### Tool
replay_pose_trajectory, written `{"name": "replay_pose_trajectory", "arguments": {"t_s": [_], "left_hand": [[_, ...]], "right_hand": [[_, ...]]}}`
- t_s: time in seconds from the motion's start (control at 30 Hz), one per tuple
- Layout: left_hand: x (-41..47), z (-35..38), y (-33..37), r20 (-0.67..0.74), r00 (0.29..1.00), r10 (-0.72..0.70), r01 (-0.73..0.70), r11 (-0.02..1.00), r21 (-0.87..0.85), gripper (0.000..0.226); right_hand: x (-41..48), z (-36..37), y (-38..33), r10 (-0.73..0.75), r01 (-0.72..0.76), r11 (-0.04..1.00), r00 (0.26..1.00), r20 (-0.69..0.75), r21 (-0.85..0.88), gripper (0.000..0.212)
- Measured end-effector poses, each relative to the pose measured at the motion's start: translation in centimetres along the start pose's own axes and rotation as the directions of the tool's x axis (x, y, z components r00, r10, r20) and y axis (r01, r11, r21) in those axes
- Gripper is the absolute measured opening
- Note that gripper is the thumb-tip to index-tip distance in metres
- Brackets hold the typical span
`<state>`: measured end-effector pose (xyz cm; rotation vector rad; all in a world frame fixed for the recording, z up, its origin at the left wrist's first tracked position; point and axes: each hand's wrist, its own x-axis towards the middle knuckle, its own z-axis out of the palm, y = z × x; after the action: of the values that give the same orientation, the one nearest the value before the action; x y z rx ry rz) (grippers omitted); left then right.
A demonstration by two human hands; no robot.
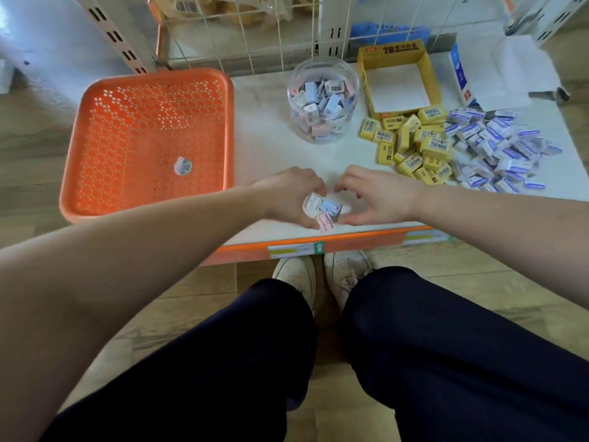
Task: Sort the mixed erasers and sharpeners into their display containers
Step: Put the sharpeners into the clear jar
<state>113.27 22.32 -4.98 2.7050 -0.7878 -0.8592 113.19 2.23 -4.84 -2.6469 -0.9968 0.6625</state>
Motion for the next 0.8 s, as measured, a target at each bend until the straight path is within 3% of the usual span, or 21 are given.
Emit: {"name": "replay_pose_trajectory", "arguments": {"t_s": [0.13,0.3,0.53,0.8], "left_hand": [[-1.3,2.5,1.1,-0.11,0.988,-0.109,0.102,0.993,-0.064,0.076],[-0.2,4.3,2.7,-0.169,0.952,-0.257,0.235,0.962,-0.141,0.079],[1.1,4.2,1.2,-0.191,0.94,-0.281,0.238,0.946,-0.219,0.067],[1.2,3.0,0.2,-0.231,0.933,-0.277,0.198,0.928,-0.316,0.069]], "right_hand": [[-0.5,2.0,-1.4,0.099,-0.105,0.989,0.994,0.052,0.109,0.068],[0.8,3.5,-2.0,0.163,-0.159,0.965,0.987,-0.003,0.208,0.052],[2.3,2.9,-1.3,0.218,-0.199,0.96,0.972,-0.082,0.2,0.036],[2.8,2.4,-0.2,0.305,-0.282,0.934,0.949,-0.079,0.218,0.065]]}}
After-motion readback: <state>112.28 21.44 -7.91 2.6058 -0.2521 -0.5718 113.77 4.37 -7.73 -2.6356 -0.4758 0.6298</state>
